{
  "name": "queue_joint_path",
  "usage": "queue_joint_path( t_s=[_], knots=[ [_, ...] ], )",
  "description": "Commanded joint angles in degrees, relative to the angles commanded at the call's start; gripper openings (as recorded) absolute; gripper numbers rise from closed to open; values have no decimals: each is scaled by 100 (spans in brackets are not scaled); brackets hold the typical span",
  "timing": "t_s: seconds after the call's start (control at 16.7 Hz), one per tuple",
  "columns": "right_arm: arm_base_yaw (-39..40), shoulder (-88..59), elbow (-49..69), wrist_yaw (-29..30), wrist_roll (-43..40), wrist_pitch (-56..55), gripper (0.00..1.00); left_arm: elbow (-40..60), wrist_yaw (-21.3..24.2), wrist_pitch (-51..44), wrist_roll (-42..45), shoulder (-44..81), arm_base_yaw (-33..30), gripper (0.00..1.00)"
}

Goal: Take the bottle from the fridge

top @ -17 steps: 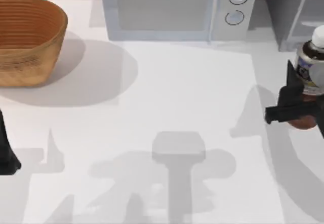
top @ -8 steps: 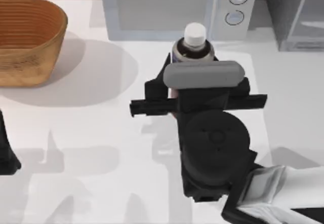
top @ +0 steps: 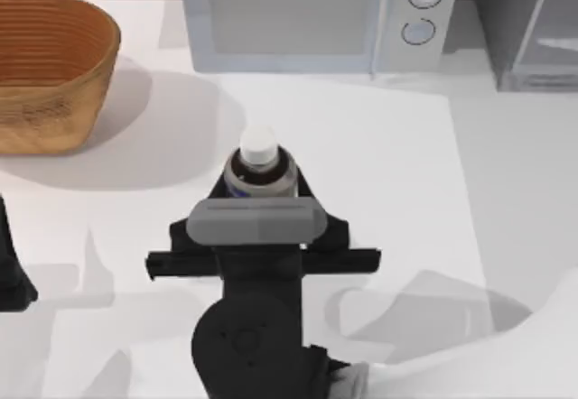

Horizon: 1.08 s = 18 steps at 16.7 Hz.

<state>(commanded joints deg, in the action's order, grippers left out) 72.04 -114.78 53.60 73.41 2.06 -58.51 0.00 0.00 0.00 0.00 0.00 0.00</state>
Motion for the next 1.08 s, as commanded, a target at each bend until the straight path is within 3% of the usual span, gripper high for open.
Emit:
queue_joint_path(
  t_s=[1.02, 1.08],
  knots=[
    [-705, -1033, 371, -690, -96, -762, 0, 0, 0, 0, 0, 0, 0, 100],
    [-705, -1033, 371, -690, -96, -762, 8, 0, 0, 0, 0, 0, 0, 100]
  ],
)
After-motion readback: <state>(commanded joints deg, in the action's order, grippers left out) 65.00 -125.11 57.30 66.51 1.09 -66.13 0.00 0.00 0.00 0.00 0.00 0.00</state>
